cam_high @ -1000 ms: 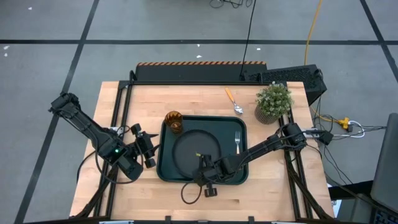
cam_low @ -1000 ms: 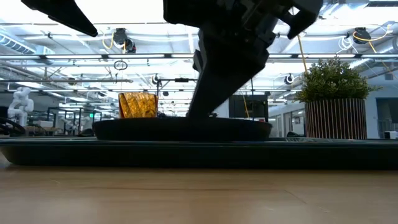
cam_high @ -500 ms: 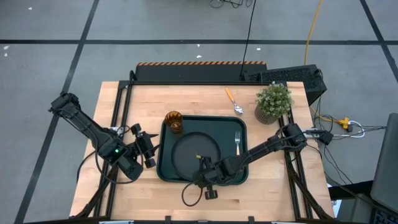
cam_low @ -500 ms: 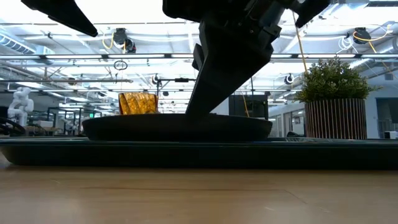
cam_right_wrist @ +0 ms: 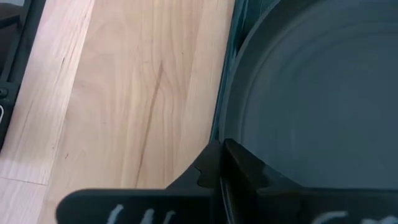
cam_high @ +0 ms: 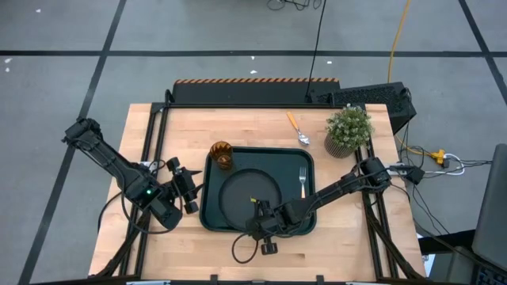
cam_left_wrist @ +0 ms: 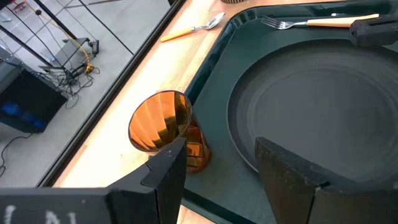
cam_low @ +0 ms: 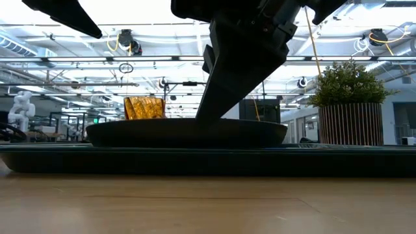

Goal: Pick and place plate/cup/fork/spoon on tray
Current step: Adjust the black plate on the black tray, then put the orange spoon on the black tray

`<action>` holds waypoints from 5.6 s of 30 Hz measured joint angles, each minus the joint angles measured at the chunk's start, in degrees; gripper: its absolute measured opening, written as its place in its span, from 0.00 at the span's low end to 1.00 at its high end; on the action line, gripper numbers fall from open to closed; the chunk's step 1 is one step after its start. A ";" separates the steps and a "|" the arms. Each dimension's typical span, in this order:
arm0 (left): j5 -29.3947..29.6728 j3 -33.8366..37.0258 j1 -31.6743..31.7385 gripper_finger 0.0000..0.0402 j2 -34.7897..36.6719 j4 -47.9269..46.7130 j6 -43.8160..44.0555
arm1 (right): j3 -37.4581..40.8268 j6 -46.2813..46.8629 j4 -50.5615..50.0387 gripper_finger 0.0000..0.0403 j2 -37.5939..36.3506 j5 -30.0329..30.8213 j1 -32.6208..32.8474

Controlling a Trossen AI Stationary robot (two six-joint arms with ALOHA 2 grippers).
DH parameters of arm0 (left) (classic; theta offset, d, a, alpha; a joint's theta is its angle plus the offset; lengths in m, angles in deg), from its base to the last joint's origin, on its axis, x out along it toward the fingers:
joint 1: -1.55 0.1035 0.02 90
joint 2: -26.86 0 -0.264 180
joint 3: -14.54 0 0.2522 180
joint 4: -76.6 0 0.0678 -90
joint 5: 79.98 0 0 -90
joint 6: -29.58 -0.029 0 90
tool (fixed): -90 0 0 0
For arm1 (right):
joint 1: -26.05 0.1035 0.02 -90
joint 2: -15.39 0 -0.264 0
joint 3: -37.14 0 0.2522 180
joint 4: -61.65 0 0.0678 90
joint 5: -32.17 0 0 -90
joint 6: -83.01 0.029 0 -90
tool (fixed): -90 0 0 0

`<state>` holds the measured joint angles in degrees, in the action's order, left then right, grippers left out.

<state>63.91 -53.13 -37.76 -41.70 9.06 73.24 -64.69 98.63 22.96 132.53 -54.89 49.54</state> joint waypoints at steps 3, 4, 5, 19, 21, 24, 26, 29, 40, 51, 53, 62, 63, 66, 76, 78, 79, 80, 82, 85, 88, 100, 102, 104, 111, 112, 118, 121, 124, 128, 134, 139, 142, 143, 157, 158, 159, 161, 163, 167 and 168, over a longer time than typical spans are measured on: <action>0.00 0.00 0.00 0.48 0.00 0.00 0.01 | 0.00 0.00 0.00 0.01 0.00 0.14 -0.13; -0.02 0.00 0.00 0.48 0.00 0.00 0.02 | 0.00 -0.01 0.02 0.01 0.00 0.21 -0.18; -0.02 0.00 0.00 0.48 0.00 0.00 0.02 | 0.00 -0.03 0.02 0.00 0.00 0.30 -0.24; -0.02 0.00 0.00 0.48 0.00 0.00 0.07 | 0.00 -0.12 0.10 0.00 0.00 1.53 -0.52; -0.02 0.00 0.00 0.48 0.00 0.00 0.11 | 0.00 -0.26 0.44 0.02 0.00 1.51 -0.52; -0.02 0.00 -0.04 0.48 0.00 0.00 0.17 | 0.00 0.11 0.75 0.07 0.00 1.31 -0.51; -0.02 0.00 -0.04 0.48 0.00 0.00 0.16 | 0.00 0.66 0.74 0.10 0.00 1.25 -0.50; -0.06 0.00 -0.04 0.48 0.00 0.00 0.15 | 0.00 1.52 0.74 0.16 0.00 1.26 -0.50; -1.36 0.00 -0.04 0.48 0.00 0.02 0.15 | 0.00 5.30 -3.60 0.26 -4.75 4.69 -0.50; -0.98 0.00 0.02 0.48 -0.01 0.09 0.12 | -0.04 20.87 -31.21 0.26 -18.84 18.00 -12.21; 0.29 -0.02 0.02 0.48 -0.02 0.09 0.08 | -0.04 18.80 -33.28 0.26 -19.06 18.03 -16.43; 2.15 -0.02 0.02 0.48 -0.02 -0.76 -0.44 | -0.02 7.77 -33.42 0.26 -18.73 14.92 -38.49; 2.17 -0.02 0.02 0.48 -0.02 -0.97 -1.25 | 0.00 7.27 -33.37 0.26 -18.73 14.82 -40.73; 2.14 -0.02 0.02 0.48 -0.02 -1.03 -4.60 | 1.37 4.61 -30.11 0.26 -18.80 11.89 -45.98; -0.32 -0.02 0.02 0.48 0.01 -1.13 -16.67 | 9.54 -1.11 -20.67 0.26 -18.30 4.41 -53.93; -0.37 -0.02 0.02 0.48 0.50 -1.22 -19.73 | 10.23 -1.29 -19.63 0.26 -18.45 4.40 -54.48; -0.34 -0.02 0.02 0.48 1.10 -1.22 -21.03 | 10.60 -1.15 -19.34 0.26 -18.49 4.42 -54.69; -0.20 -0.10 0.08 0.48 1.87 -1.34 -22.31 | 10.98 -0.92 -19.32 0.26 -18.46 4.39 -54.95; 0.92 -0.79 0.07 0.48 3.55 -1.72 -24.47 | 11.46 -0.52 -19.50 0.26 -18.40 4.39 -55.39; 3.61 -1.93 0.07 0.48 6.83 -1.71 -26.76 | 11.98 -0.34 -19.42 0.26 -18.44 4.42 -56.25; 5.40 -2.23 0.07 0.48 10.04 -1.66 -28.22 | 12.53 -0.28 -19.69 0.26 -18.43 4.46 -56.90; 8.91 0.82 0.15 0.48 20.64 15.07 -48.92 | 13.64 -3.03 -18.80 0.26 -11.96 4.42 -58.46; 7.20 2.22 0.28 0.48 23.29 20.44 -53.30 | 13.68 -3.35 -18.84 0.26 -11.32 4.39 -58.89; 4.43 4.43 0.52 0.48 26.52 25.67 -57.90 | 13.68 -3.58 -18.68 0.26 -11.29 4.44 -59.46; -8.51 11.60 2.68 0.48 37.32 39.93 -71.64 | 13.68 -5.36 -18.51 0.30 -11.32 4.39 -60.70; -9.37 12.29 2.99 0.48 38.56 41.02 -72.37 | 13.68 -5.40 -18.45 0.31 -11.32 4.42 -60.70; -10.89 13.96 4.25 0.48 43.69 41.70 -72.66 | 13.68 -5.39 -17.38 0.36 -11.28 4.28 -60.70; -13.44 13.97 4.42 0.48 44.69 41.70 -71.95 | 13.66 -5.40 -15.60 0.37 -10.77 3.71 -60.70; -14.05 13.99 4.42 0.48 44.64 41.67 -70.95 | 13.66 -5.22 -15.06 0.37 -10.06 2.80 -60.70; -14.16 14.01 4.42 0.48 44.18 41.64 -69.58 | 13.62 -5.02 -15.17 0.36 -7.93 2.77 -60.70; -14.51 14.01 4.42 0.48 44.19 41.54 -66.49 | 13.62 -6.12 -14.47 0.36 -6.70 3.04 -60.70; -14.53 14.01 4.42 0.48 44.19 40.17 -62.91 | 13.62 -7.77 -13.63 0.36 -6.78 3.17 -60.70; -14.53 14.01 4.42 0.48 44.19 39.52 -60.44 | 13.62 -9.63 -14.31 0.33 -6.75 3.25 -60.70; -14.65 14.01 4.42 0.48 44.19 39.32 -59.70 | 13.62 -10.25 -14.67 0.31 -6.77 3.54 -60.65; -15.78 14.01 4.20 0.48 41.81 38.50 -55.95 | 15.60 -15.85 -16.40 0.02 -7.30 10.54 -59.08; -15.77 14.01 4.20 0.48 41.81 38.53 -56.00 | 15.62 -16.38 -16.51 0.01 -7.63 10.94 -58.50; -15.77 14.01 4.20 0.48 41.81 38.53 -56.09 | 15.70 -16.94 -16.76 0.00 -8.08 11.16 -57.89; -15.76 14.01 4.20 0.48 41.81 38.53 -56.17 | 15.81 -18.59 -17.22 0.01 -8.98 11.73 -56.31; -15.74 14.01 4.20 0.48 41.81 38.53 -56.41 | 15.91 -20.61 -17.46 0.01 -10.38 12.43 -54.59; -15.72 14.01 4.20 0.48 41.81 38.59 -57.42 | 15.80 -23.67 -17.27 0.01 -13.57 15.38 -51.35; -15.70 14.01 4.20 0.48 41.81 38.62 -57.48 | 15.80 -23.81 -17.20 0.01 -14.15 15.97 -50.75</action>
<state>48.21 -39.12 -33.57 0.12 47.68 15.75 -48.89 74.81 5.76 118.38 -38.92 -1.22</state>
